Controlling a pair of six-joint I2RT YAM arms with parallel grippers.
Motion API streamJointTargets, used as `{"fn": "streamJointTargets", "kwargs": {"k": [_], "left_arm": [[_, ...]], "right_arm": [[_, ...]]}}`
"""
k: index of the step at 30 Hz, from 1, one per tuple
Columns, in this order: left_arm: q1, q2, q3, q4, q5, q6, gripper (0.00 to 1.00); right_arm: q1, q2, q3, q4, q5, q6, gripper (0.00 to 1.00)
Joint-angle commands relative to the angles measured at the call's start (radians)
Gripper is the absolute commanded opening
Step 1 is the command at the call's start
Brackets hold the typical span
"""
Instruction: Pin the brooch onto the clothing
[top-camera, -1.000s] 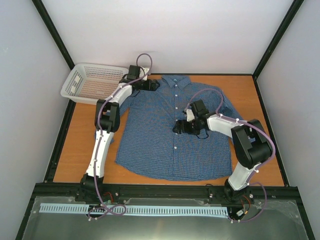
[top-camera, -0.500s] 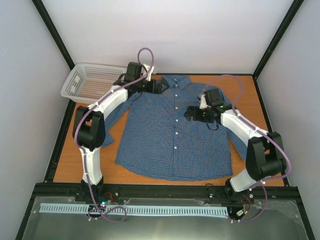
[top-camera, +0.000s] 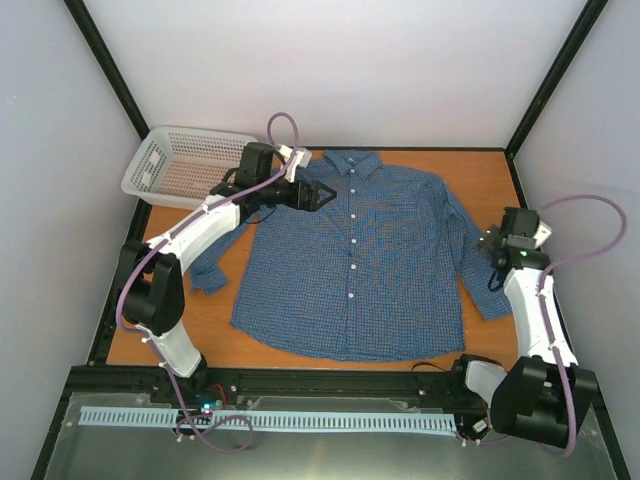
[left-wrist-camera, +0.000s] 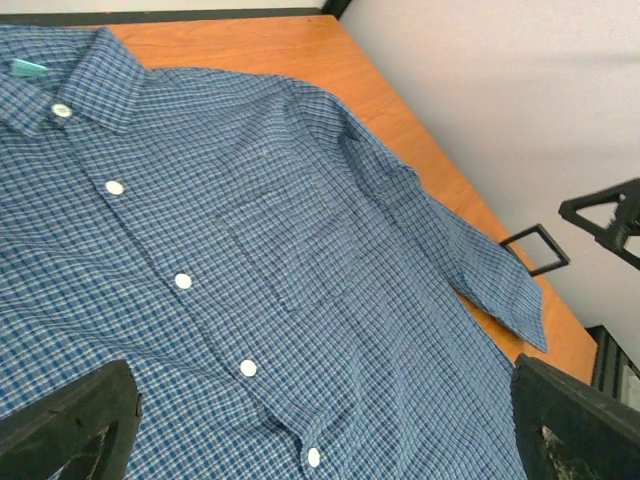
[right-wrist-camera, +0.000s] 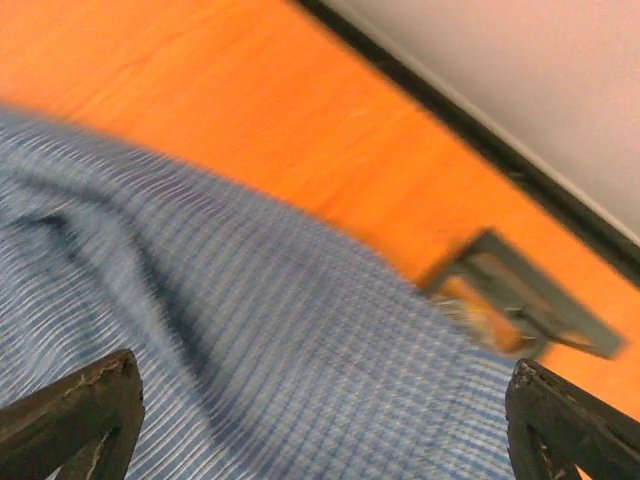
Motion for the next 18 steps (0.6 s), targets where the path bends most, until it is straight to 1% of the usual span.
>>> {"fn": "streamJointTargets", "kwargs": {"k": [1, 3, 8, 12, 18], "left_arm": [[-0.012, -0.021, -0.041, 0.059, 0.058, 0.004, 1.00], [-0.011, -0.027, -0.056, 0.069, 0.065, -0.001, 1.00], [-0.012, -0.031, -0.066, 0.070, 0.083, -0.007, 1.00], [-0.012, -0.031, -0.069, 0.100, 0.094, -0.012, 1.00], [-0.011, -0.029, -0.070, 0.102, 0.093, -0.006, 1.00]], "right_arm": [[-0.141, 0.012, 0.021, -0.070, 0.131, 0.050, 0.95], [-0.192, 0.028, 0.037, -0.106, 0.178, 0.093, 0.96], [-0.215, 0.100, 0.061, -0.133, 0.288, 0.154, 1.00], [-0.226, 0.148, 0.065, -0.091, 0.284, 0.167, 1.00], [-0.254, 0.236, 0.089, -0.050, 0.227, 0.205, 1.00]]}}
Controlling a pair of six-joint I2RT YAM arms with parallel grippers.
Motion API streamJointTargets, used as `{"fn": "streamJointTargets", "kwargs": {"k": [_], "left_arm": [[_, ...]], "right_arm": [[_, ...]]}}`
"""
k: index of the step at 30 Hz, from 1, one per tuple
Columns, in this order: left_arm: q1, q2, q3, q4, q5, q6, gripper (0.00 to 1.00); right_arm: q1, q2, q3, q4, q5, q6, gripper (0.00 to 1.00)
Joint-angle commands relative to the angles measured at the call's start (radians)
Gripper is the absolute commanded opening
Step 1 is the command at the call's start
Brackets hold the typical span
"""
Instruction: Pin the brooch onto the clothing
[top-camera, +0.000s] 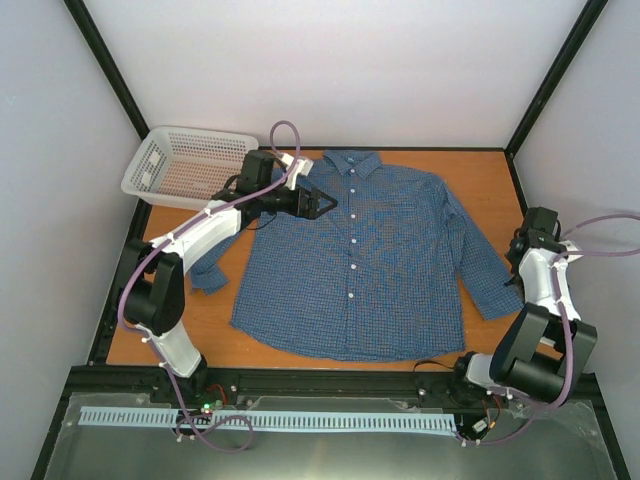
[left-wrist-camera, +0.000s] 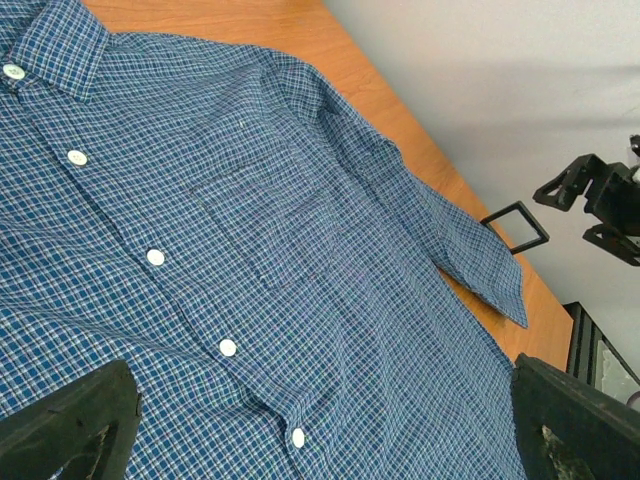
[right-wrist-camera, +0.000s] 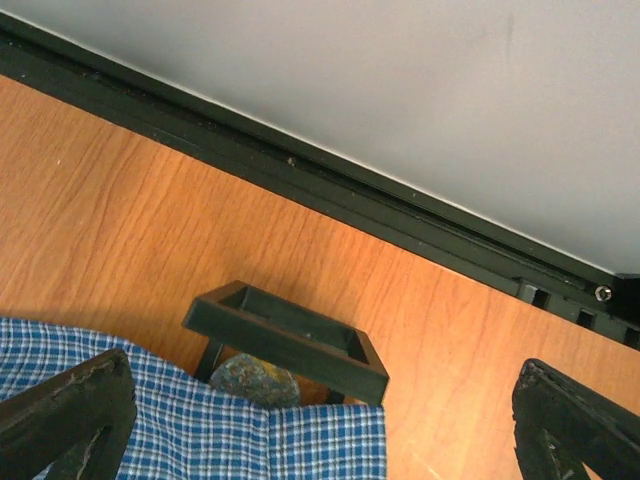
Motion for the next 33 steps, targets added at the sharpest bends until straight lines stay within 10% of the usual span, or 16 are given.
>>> {"fn": "streamJointTargets", "kwargs": {"k": [1, 33], "left_arm": [[-0.005, -0.023, 0.006, 0.035, 0.021, -0.005, 1.00], [-0.004, 0.012, 0.008, 0.039, 0.046, -0.003, 1.00]], "right_arm": [[-0.026, 0.059, 0.029, 0.056, -0.008, 0.054, 1.00], [-0.053, 0.229, -0.002, 0.156, -0.071, 0.179, 0.89]]}}
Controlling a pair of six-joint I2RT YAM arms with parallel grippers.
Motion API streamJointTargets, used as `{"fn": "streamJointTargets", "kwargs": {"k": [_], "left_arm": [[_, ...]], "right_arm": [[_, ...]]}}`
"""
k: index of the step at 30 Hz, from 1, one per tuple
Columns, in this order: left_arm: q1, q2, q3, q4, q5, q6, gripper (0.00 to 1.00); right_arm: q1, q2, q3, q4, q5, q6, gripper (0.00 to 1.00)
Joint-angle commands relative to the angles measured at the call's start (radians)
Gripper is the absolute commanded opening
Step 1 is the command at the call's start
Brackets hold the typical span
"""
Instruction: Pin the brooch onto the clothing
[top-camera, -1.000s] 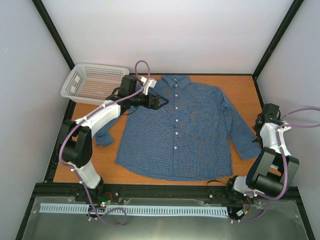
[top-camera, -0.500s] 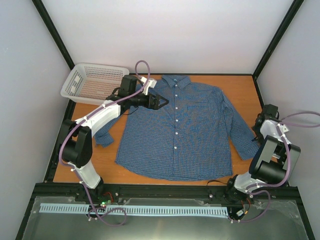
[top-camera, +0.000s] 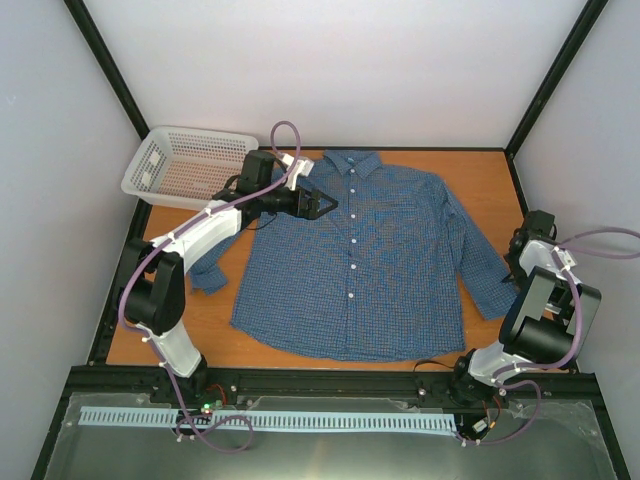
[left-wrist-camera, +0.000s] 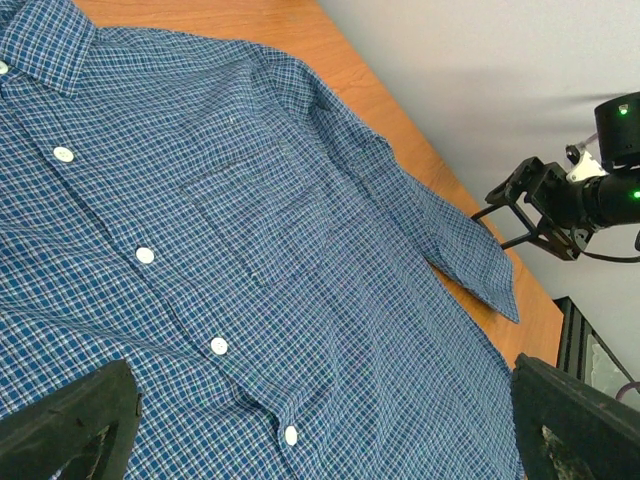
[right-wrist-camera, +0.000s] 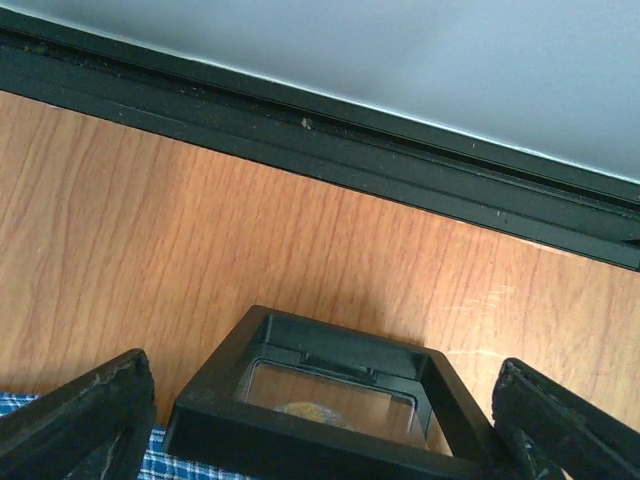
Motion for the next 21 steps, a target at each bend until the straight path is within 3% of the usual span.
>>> {"fn": "streamJointTargets", "kwargs": {"k": [1, 13, 21], "left_arm": [[-0.005, 0.009, 0.008, 0.036, 0.025, -0.003, 1.00], [-0.005, 0.016, 0.008, 0.038, 0.029, -0.005, 1.00], [-0.005, 0.023, 0.008, 0.038, 0.029, -0.006, 1.00]], "right_arm": [[-0.008, 0.007, -0.004, 0.015, 0.012, 0.036, 0.87], [-0.008, 0.006, 0.001, 0.027, -0.004, 0.009, 0.69], [0.012, 0.048, 0.056, 0.060, -0.014, -0.039, 0.65]]}}
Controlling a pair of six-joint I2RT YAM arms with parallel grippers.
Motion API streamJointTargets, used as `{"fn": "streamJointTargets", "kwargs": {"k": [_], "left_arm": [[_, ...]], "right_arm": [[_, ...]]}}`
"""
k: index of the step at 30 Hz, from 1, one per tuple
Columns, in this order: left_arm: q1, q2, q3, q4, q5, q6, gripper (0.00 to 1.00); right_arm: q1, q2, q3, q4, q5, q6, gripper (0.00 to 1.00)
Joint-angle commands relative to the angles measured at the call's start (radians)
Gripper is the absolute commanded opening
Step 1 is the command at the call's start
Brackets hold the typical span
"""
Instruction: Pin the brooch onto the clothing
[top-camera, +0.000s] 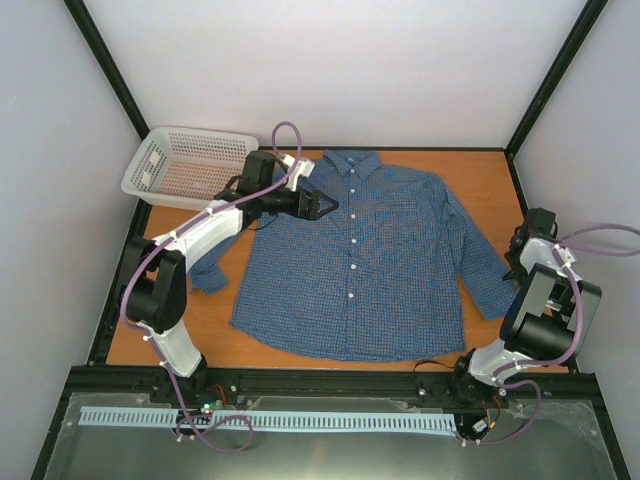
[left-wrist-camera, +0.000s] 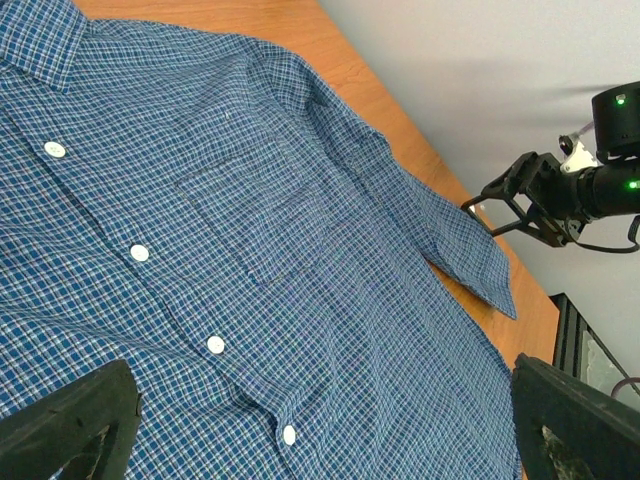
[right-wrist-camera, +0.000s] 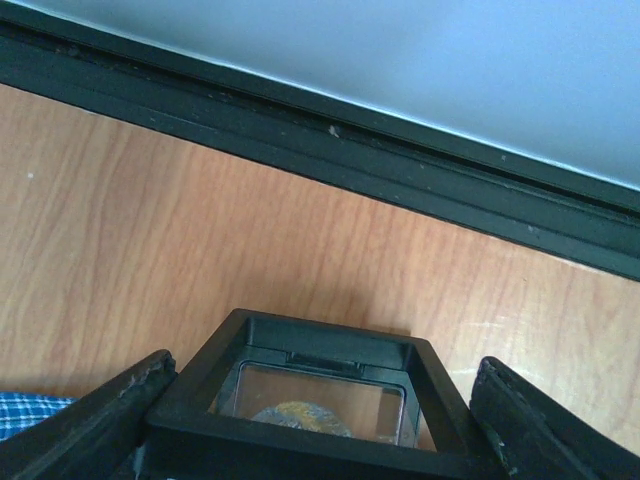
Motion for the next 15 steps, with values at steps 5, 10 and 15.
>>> {"fn": "streamJointTargets", "kwargs": {"k": [5, 10, 15], "left_arm": [[-0.005, 0.020, 0.009, 0.030, 0.012, -0.004, 1.00], [-0.005, 0.031, 0.012, 0.027, 0.010, -0.001, 1.00], [-0.004, 0.042, 0.017, 0.022, 0.005, 0.004, 1.00]], "right_arm": [[0.046, 0.099, 0.120, 0.048, 0.024, -0.048, 0.65], [0.071, 0.194, 0.219, 0.049, 0.022, -0.062, 0.65], [0.108, 0.275, 0.314, 0.058, 0.006, -0.078, 0.65]]}}
